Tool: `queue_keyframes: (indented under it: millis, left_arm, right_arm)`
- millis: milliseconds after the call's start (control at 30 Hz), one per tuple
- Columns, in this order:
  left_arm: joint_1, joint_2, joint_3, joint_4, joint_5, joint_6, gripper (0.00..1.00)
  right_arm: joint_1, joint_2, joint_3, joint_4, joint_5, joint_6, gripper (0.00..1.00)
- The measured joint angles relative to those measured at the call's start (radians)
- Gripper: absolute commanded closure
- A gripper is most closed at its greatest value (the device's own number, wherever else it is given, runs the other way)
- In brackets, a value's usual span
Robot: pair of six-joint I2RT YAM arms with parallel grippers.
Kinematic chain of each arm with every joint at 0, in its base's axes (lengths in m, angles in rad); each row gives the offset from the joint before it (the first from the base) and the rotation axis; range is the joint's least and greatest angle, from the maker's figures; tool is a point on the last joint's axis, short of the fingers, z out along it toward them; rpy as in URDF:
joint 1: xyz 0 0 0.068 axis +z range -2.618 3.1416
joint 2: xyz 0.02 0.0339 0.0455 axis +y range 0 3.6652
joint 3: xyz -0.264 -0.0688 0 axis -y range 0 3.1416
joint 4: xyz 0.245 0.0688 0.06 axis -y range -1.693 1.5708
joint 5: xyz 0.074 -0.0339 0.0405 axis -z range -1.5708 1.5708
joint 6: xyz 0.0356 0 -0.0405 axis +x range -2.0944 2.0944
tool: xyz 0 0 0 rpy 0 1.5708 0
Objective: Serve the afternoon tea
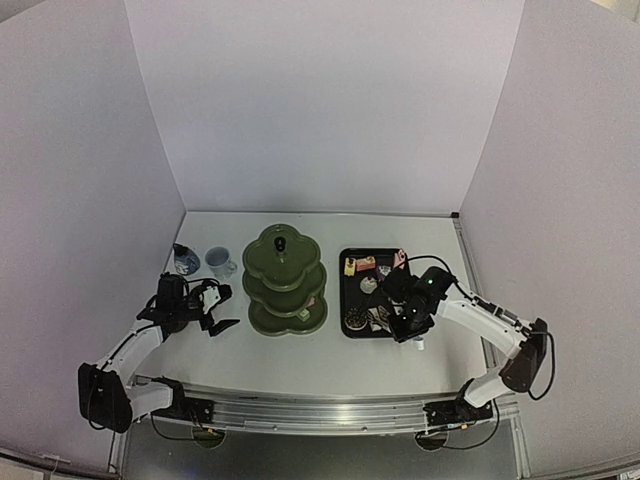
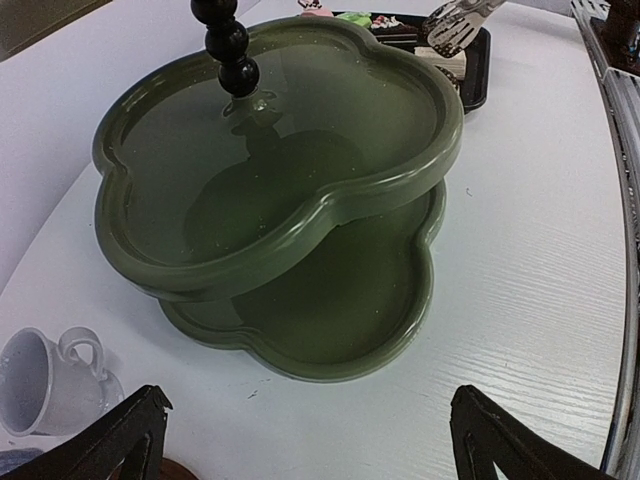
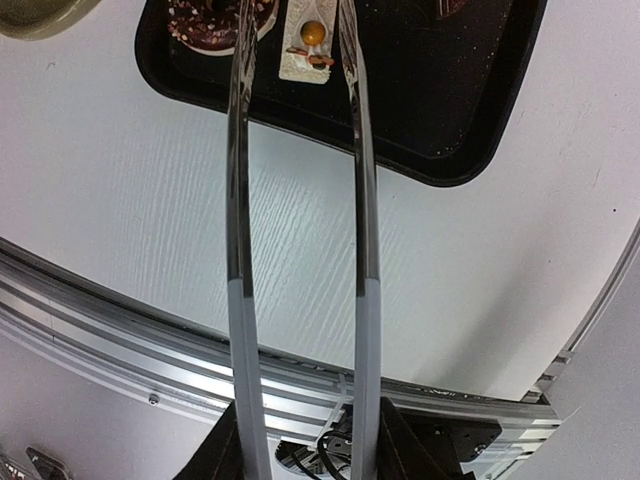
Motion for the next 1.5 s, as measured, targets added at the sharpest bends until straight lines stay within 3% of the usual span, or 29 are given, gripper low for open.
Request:
queue_keyframes:
  millis: [333, 400, 567, 867, 1133, 1500]
  left_arm:
    - [0.0, 0.0, 0.0, 0.0, 0.0, 0.002, 0.01]
    - [0.0, 0.0, 0.0, 0.0, 0.0, 0.003, 0.01]
    - [0.0, 0.0, 0.0, 0.0, 0.0, 0.003, 0.01]
    - [0.0, 0.0, 0.0, 0.017, -0.011, -0.037, 0.01]
    - [0.003, -0.033, -0.03, 0.151, -0.148, -0.337, 0.01]
    - [0.156, -0.141, -0.127, 0.226, -0.277, -0.673, 0.0]
  right_arm:
    - [-0.011, 0.013, -0.047, 0.018, -0.006, -0.002, 0.63]
    - [-0.019, 0.016, -0.064, 0.029, -0.006, -0.002, 0.7]
    - [-0.035, 0.018, -0.079, 0.05, -0.007, -0.011, 0.98]
    - [-0.039, 0.009, -0.026, 0.041, 0.108, -0.008, 1.0]
    - [-0.025, -0.052, 0.106, 0.059, 0.206, -0.089, 1.0]
    - [0.034, -0.056, 0.08, 0.049, -0.056, -0.226, 1.0]
